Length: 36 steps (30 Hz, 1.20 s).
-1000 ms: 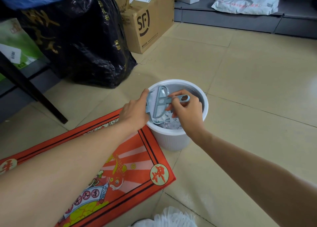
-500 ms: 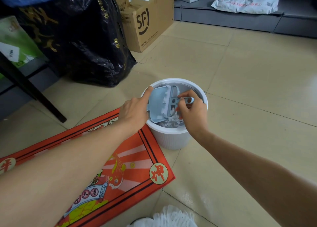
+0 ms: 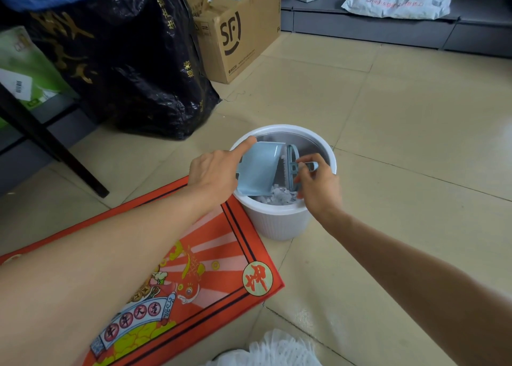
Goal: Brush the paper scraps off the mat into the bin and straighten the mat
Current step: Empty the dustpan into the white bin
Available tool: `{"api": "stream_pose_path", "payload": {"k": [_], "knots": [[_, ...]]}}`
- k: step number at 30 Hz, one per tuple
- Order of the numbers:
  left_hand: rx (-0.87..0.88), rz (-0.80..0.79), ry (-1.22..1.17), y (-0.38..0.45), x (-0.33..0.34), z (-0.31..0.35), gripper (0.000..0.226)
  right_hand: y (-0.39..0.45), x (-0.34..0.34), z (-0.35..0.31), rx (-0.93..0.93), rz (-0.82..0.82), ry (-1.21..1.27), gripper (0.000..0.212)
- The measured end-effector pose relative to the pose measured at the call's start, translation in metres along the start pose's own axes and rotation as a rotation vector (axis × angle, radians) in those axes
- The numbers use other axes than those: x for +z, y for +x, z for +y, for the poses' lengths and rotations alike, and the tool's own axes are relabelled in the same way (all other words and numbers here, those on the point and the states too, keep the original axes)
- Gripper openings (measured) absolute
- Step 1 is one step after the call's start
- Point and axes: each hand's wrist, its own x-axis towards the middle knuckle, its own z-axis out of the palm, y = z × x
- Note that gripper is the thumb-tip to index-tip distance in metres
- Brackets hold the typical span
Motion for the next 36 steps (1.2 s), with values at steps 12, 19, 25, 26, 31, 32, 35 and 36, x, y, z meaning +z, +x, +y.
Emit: {"api": "stream_pose_path", "payload": {"k": [12,19,25,26,31,32,35,36], "knots": [[-0.095,0.016,-0.085,0.001,0.007,-0.005,0.083,0.001,-0.012,-0.015,0.074,0.134,0.524,0.038],[-0.112,-0.001,-0.166,0.002,0.01,-0.004,0.078,0.004,-0.01,-0.02,0.118,0.283,0.418,0.054],[-0.157,-0.046,-0.299,0.0,0.012,-0.004,0.075,-0.002,-0.007,-0.022,-0.05,0.13,0.257,0.033],[-0.168,-0.063,-0.336,0.0,0.014,-0.002,0.075,-0.006,-0.006,-0.021,-0.123,0.062,0.198,0.03],[-0.302,-0.104,-0.564,-0.002,0.024,0.007,0.076,-0.032,0.007,-0.015,-0.405,-0.09,-0.32,0.036],[-0.328,-0.105,-0.6,-0.002,0.026,0.008,0.075,-0.037,0.008,-0.014,-0.441,-0.094,-0.371,0.037],[-0.347,-0.082,-0.678,-0.005,0.024,0.009,0.067,-0.05,0.012,-0.01,-0.569,-0.131,-0.495,0.043],[-0.353,-0.074,-0.708,-0.006,0.022,0.009,0.065,-0.052,0.013,-0.008,-0.604,-0.151,-0.526,0.042]]}}
